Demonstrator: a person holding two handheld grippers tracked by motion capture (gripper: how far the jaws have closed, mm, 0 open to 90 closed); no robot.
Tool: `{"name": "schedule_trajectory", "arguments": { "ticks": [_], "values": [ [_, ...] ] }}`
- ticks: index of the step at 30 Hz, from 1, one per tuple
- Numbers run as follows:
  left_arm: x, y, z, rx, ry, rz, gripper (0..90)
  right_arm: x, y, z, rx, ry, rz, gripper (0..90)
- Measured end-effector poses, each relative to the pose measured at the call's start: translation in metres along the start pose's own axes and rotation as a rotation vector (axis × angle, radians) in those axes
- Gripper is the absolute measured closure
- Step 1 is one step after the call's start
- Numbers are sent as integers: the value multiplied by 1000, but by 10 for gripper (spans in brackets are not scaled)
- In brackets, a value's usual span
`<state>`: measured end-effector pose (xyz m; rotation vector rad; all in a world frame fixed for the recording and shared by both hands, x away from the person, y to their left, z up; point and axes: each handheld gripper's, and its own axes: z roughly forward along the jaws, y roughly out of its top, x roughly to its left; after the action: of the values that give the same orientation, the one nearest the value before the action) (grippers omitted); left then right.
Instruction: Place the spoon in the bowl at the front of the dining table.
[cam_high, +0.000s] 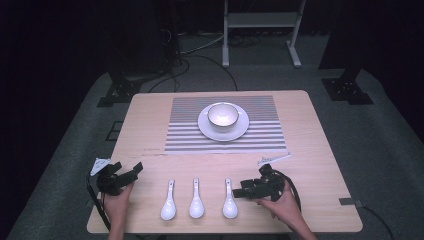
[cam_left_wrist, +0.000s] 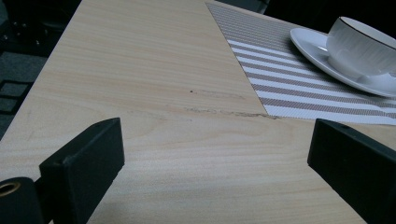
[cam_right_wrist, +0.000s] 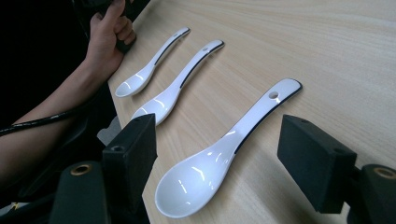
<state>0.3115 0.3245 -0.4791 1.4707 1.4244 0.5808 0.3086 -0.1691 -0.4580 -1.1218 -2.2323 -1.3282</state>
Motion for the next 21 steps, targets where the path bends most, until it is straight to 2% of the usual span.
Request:
{"name": "schedule_trajectory", "arguments": {
  "ticks": [11, 21],
  "values": [
    [0, 0, 0, 1, -2, -3, 24, 1, 9, 11, 28, -8, -5, 291],
    [0, 0, 0, 0, -2, -2, 24, -2, 14, 21, 36, -11, 17, 311]
  ]
}}
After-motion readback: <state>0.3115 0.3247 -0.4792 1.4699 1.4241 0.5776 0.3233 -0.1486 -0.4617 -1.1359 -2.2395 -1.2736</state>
